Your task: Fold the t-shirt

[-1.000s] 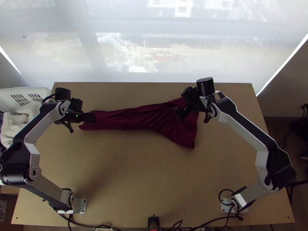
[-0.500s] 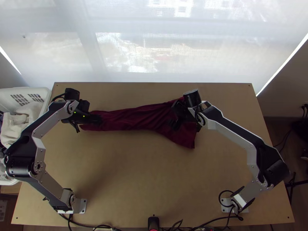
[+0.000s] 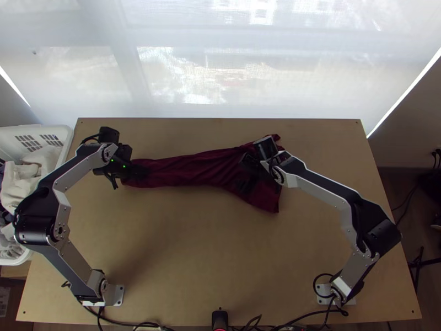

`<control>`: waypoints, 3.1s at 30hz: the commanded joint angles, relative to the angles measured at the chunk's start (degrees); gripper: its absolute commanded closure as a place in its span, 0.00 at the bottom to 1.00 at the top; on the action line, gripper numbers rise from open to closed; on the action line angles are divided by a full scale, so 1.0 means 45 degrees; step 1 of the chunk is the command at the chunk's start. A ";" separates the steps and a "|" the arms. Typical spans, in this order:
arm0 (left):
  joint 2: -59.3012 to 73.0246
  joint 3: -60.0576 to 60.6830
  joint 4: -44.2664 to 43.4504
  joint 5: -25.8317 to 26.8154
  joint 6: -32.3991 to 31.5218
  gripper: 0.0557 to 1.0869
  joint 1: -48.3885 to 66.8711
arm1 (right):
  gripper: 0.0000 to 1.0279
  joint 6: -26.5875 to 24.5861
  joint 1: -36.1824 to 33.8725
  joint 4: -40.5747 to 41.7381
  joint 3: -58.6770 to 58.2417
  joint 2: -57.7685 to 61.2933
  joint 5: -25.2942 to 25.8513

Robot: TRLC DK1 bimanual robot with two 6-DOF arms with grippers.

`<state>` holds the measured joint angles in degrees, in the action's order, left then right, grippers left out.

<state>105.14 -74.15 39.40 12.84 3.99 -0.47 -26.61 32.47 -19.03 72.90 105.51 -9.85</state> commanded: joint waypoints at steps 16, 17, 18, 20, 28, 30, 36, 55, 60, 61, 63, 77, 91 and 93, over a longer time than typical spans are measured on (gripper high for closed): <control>-0.1139 -0.2526 0.1069 0.1033 -0.0359 0.97 0.0436 | 0.04 0.0347 -0.0047 -0.0498 0.0030 0.1513 0.0098; -0.1197 -0.2682 0.1089 0.1072 -0.0359 0.97 0.0495 | 0.04 0.0406 -0.0047 -0.0557 0.0049 0.1552 0.0098; -0.1236 -0.2839 0.1108 0.1111 -0.0379 0.97 0.0573 | 0.04 0.0445 -0.0028 -0.0655 0.0049 0.1591 0.0098; -0.1314 -0.3093 0.1108 0.1228 -0.0418 0.97 0.0729 | 0.04 0.0484 -0.0028 -0.0733 0.0069 0.1630 0.0098; -0.1431 -0.4089 0.1030 0.1346 -0.0457 0.97 0.1628 | 0.04 0.0699 0.0011 -0.1260 0.0147 0.1338 0.0098; -0.1392 -0.4343 0.0894 0.1365 -0.0418 0.97 0.1921 | 0.04 0.0874 -0.0008 -0.1436 0.0186 0.0908 0.0098; -0.1021 -0.5339 0.0640 0.1580 -0.0554 0.97 0.2780 | 0.04 0.0933 -0.0633 -0.2510 0.0381 -0.1377 0.0098; 0.1752 -0.8718 -0.0649 0.1658 -0.1101 0.97 0.6999 | 0.04 0.0933 -0.3543 -0.5362 -0.0732 -0.7452 0.0118; 0.2553 -0.9089 -0.1372 0.1658 -0.1355 0.97 0.8093 | 0.04 0.0874 -0.3641 -0.5948 -0.1084 -0.8135 0.0333; 0.2690 -0.9128 -0.1567 0.1658 -0.1472 0.97 0.8327 | 0.04 0.0874 -0.3641 -0.6026 -0.1123 -0.8213 0.0352; 0.2904 -0.9186 -0.2075 0.1639 -0.1687 0.97 0.8679 | 0.04 0.0874 -0.3621 -0.6202 -0.1162 -0.8330 0.0391; 0.5326 -1.0065 -0.3013 0.1482 -0.2000 0.82 0.9968 | 0.04 0.0914 -0.3602 -0.7002 -0.1357 -0.8995 0.0665; 0.2377 -0.8425 0.0542 0.1697 -0.1179 0.05 0.8366 | 0.04 0.0894 -0.3563 -0.6944 -0.1650 -0.9327 0.0723; 0.1674 -0.7116 0.0542 0.1697 -0.0672 0.05 0.7839 | 0.04 0.0855 -0.3465 -0.6768 -0.1631 -0.9209 0.0743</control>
<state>120.75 -116.20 37.76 19.97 -2.48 40.77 -22.52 16.21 -50.63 65.87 63.75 -6.63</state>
